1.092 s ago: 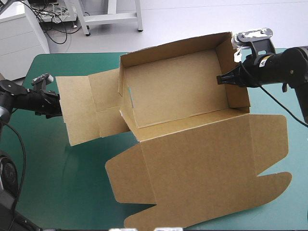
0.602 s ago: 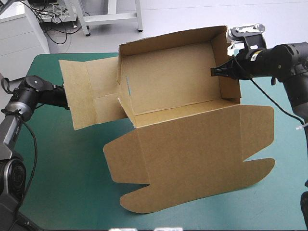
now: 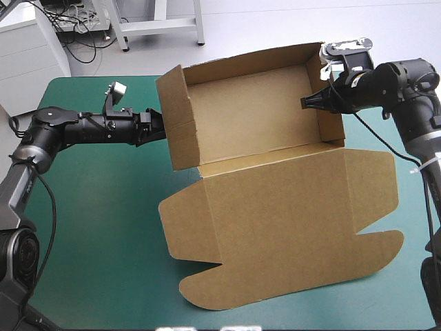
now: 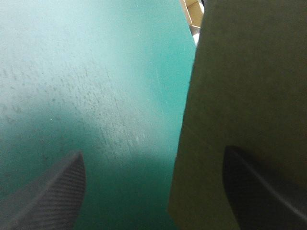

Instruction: Fold the box

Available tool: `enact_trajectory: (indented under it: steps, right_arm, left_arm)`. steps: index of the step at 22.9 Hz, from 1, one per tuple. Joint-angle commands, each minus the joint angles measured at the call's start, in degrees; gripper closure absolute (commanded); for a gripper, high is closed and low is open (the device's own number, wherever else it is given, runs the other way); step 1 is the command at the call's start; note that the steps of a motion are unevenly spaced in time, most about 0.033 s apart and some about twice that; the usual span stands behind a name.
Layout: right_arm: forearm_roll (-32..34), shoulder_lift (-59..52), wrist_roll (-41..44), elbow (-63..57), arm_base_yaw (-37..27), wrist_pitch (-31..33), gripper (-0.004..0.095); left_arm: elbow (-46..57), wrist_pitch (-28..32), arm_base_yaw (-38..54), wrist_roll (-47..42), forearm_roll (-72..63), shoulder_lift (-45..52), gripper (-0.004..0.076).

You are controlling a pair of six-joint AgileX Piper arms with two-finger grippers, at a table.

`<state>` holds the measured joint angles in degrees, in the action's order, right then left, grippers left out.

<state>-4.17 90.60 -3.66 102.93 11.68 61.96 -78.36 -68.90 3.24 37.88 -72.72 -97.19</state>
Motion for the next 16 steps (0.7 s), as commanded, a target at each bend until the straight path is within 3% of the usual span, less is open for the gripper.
enact_trajectory:
  steps: [1,16]
  right_arm:
    - [-0.3,-1.7,0.8,1.6,-0.3,-3.9,0.0931]
    - [1.5,-0.7,2.3,1.6,-0.3,-3.4,0.0931]
  left_arm:
    - [-1.7,-5.9,-1.2,0.5,-5.7,3.8,0.0167]
    - [-1.7,-5.9,-6.6,2.4,-10.8,9.4,0.0167]
